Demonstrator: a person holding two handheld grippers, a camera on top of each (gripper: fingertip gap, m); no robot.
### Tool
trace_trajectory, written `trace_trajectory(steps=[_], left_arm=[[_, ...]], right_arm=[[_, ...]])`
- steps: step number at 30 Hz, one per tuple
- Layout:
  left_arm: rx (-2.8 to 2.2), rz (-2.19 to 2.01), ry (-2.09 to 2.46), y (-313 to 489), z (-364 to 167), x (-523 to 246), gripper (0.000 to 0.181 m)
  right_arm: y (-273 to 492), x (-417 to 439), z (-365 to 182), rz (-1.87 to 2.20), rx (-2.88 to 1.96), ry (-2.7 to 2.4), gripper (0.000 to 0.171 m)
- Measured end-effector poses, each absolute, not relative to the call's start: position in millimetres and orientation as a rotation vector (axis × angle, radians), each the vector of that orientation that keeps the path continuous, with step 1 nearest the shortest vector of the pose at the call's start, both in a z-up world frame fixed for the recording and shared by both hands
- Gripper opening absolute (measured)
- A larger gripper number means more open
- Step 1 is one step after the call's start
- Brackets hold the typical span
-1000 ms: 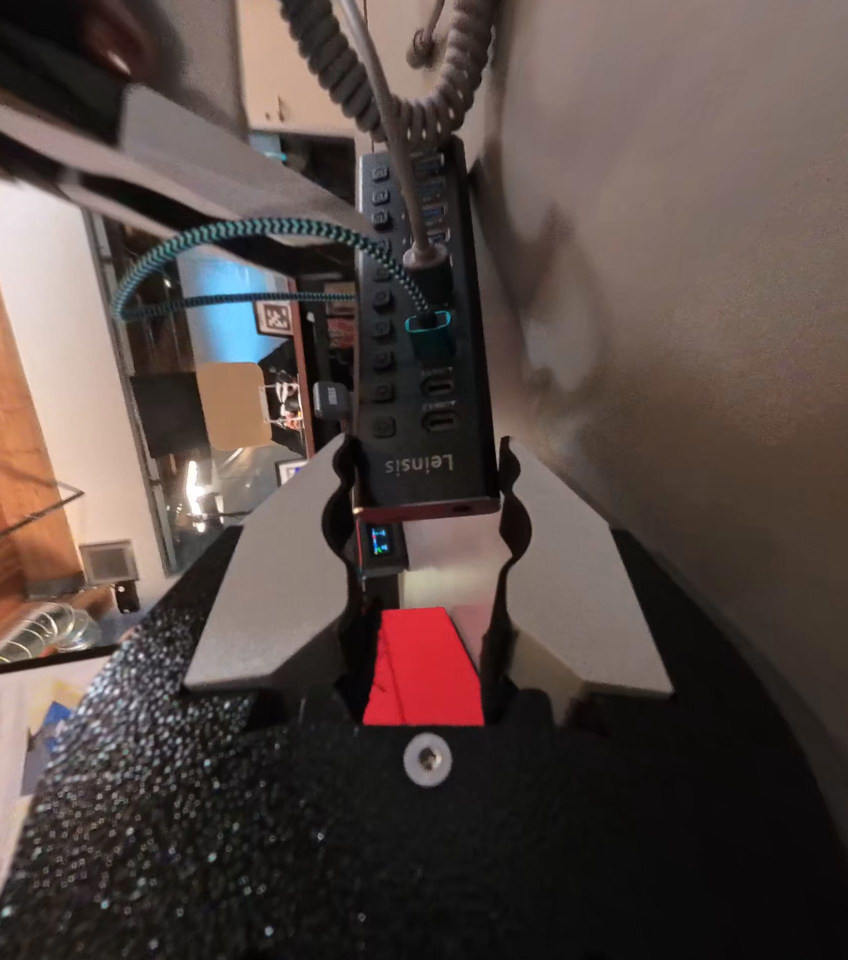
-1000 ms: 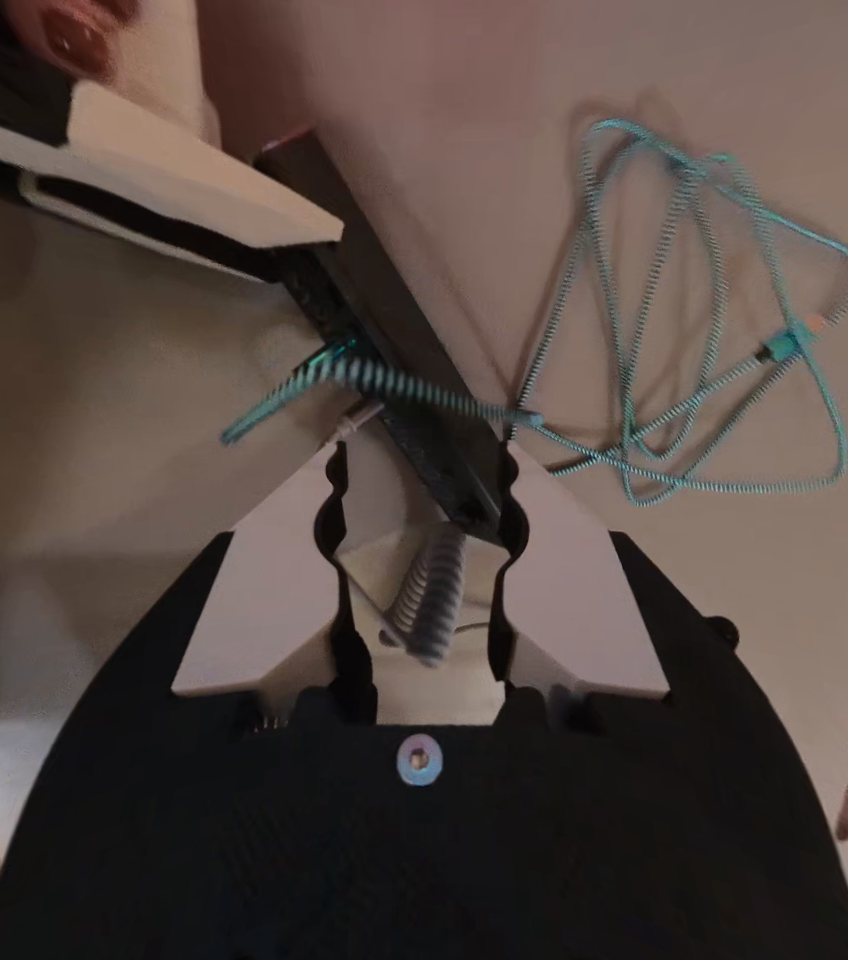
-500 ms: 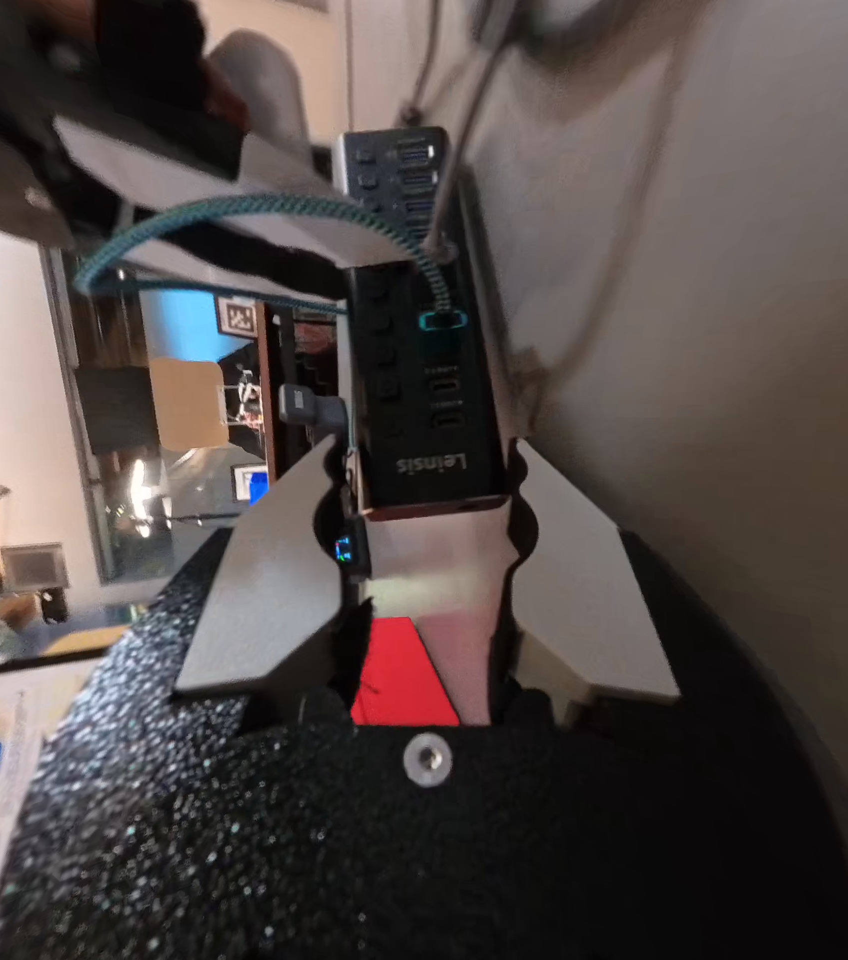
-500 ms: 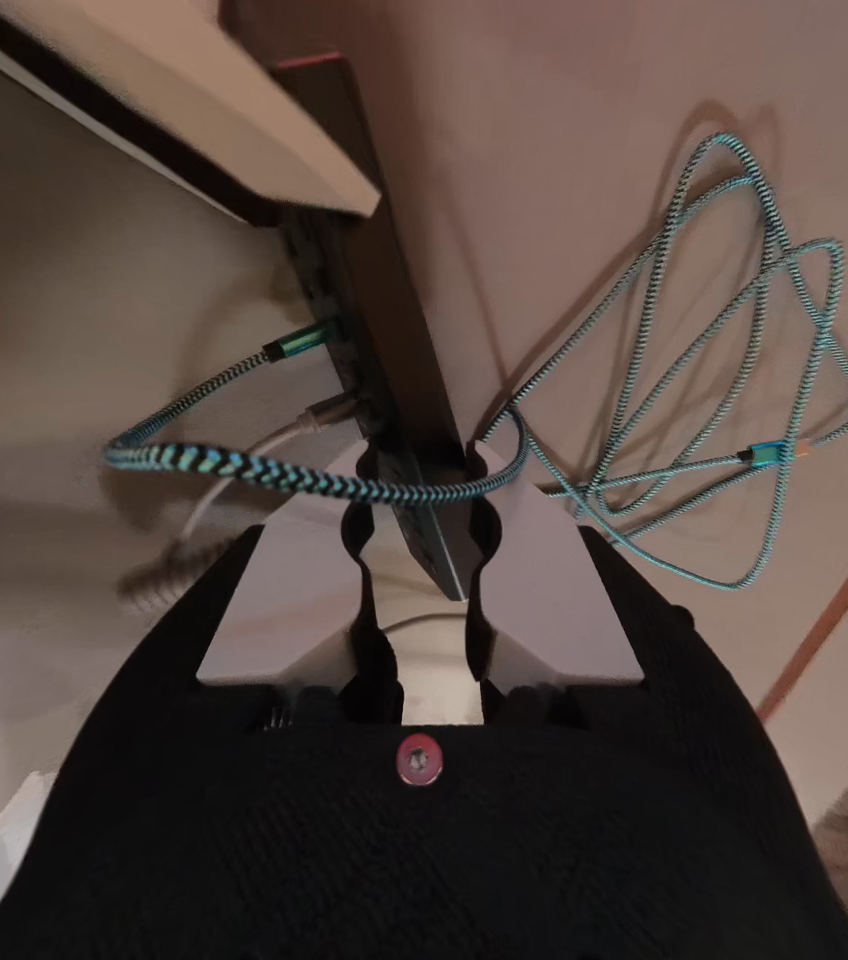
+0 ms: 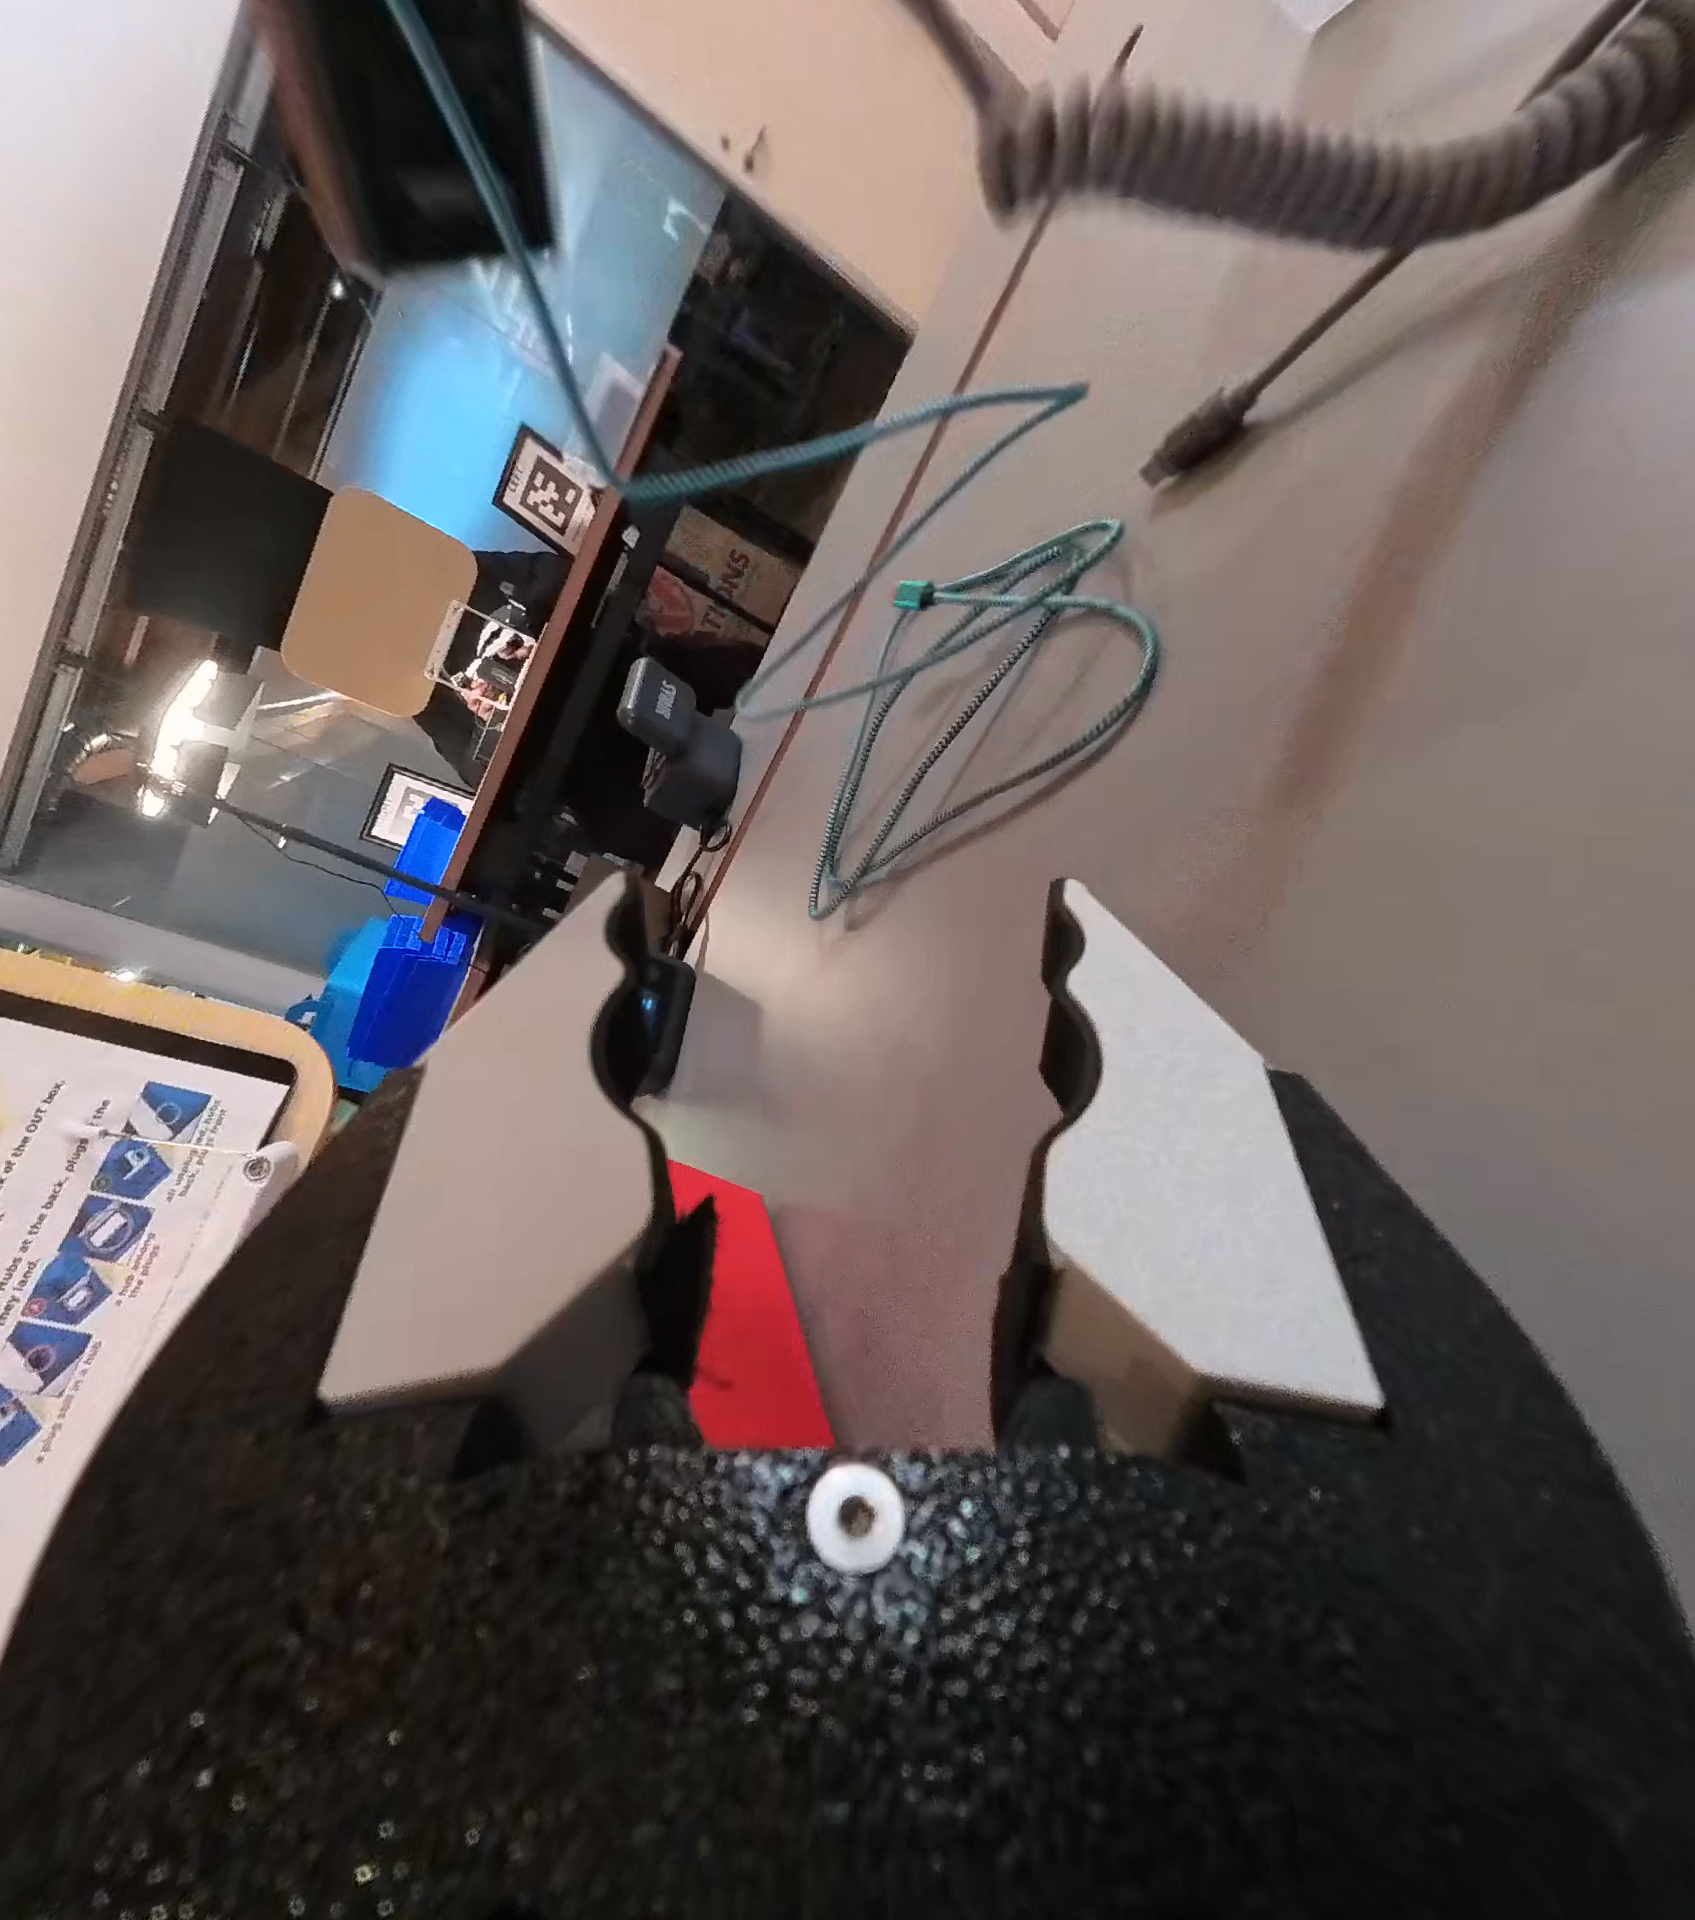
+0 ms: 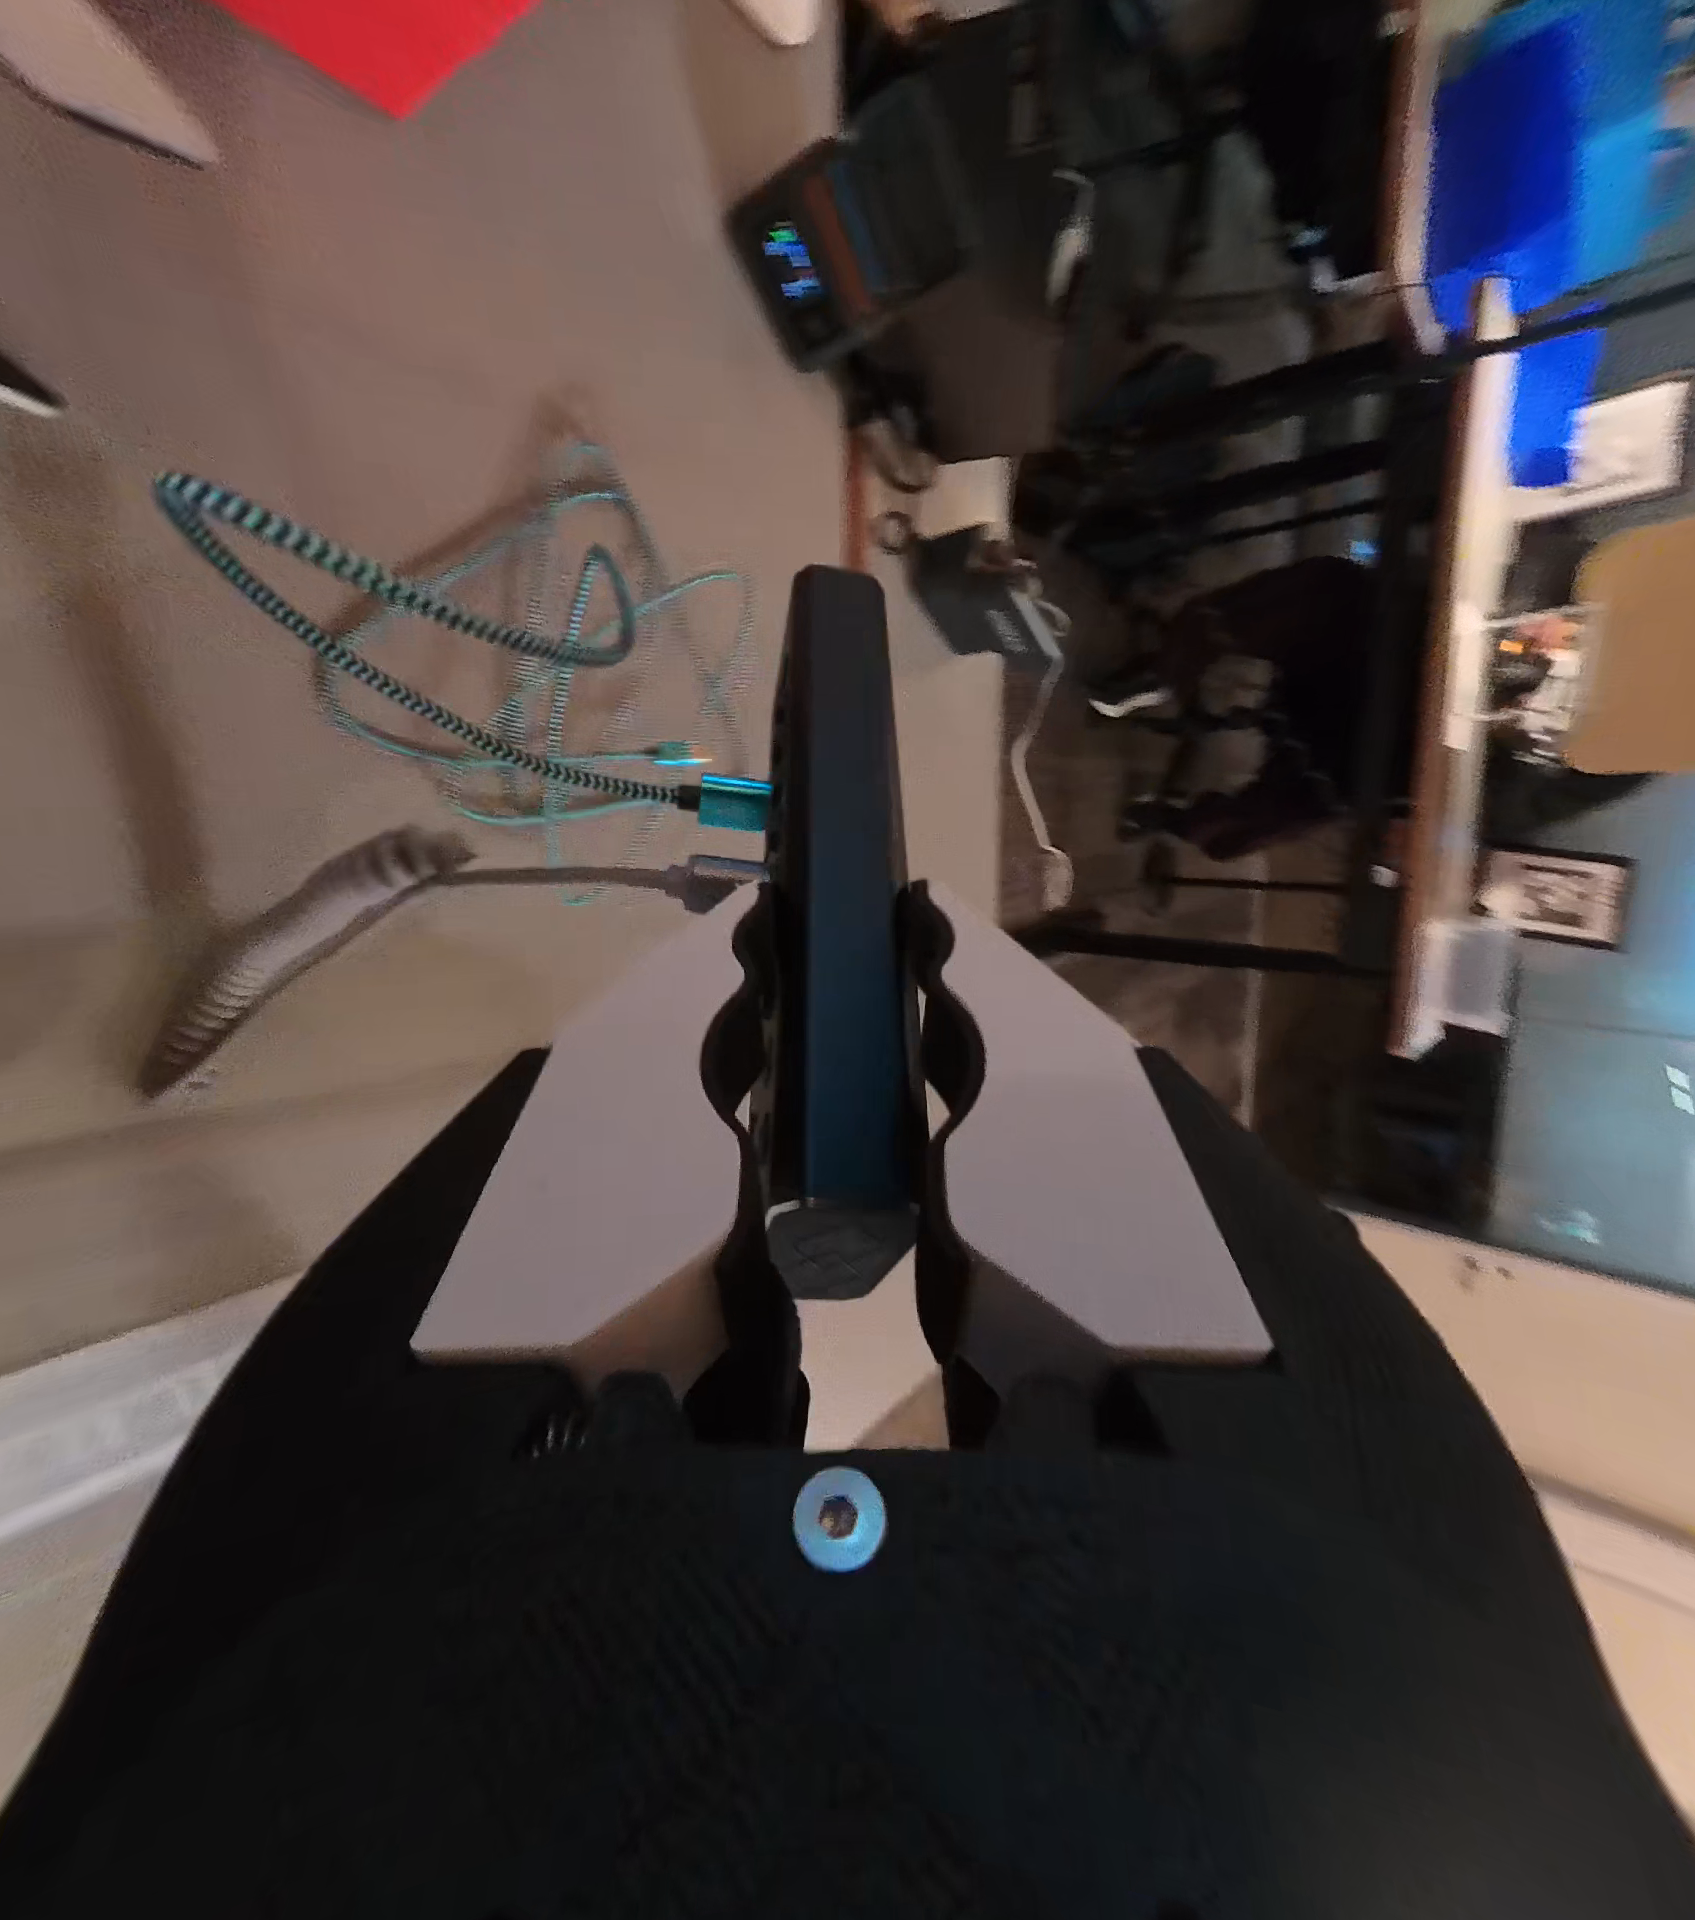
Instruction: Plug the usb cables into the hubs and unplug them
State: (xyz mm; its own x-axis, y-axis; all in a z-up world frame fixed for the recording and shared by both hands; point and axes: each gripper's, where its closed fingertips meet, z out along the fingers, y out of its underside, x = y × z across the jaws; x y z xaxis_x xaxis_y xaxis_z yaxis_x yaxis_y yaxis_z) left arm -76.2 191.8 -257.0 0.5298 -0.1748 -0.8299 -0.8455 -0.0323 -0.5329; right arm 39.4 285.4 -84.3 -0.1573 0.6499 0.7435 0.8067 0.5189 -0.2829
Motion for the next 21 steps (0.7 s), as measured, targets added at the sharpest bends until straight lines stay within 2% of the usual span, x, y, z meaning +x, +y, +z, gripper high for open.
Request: trace_trajectory(steps=[5,15,18,21], left_arm=[[-1.561,0.646,0.908,192.1,-260.6,-75.1,0.071],[-1.574,0.627,0.942,191.6,-266.8,-68.3,0.066],[-1.576,0.623,0.945,191.3,-267.3,-67.3,0.065],[-1.596,0.602,0.93,191.3,-268.3,-67.6,0.066]], right_arm=[[291.9,85.2,2.7,-0.392,-1.181,-1.722,0.024],[316.2,204.9,134.1,-0.763,-1.195,-1.327,0.024],[328.0,235.7,142.6,-0.832,-1.258,-1.297,0.024],[341.9,255.6,115.7,-0.845,-1.351,-1.35,0.024]])
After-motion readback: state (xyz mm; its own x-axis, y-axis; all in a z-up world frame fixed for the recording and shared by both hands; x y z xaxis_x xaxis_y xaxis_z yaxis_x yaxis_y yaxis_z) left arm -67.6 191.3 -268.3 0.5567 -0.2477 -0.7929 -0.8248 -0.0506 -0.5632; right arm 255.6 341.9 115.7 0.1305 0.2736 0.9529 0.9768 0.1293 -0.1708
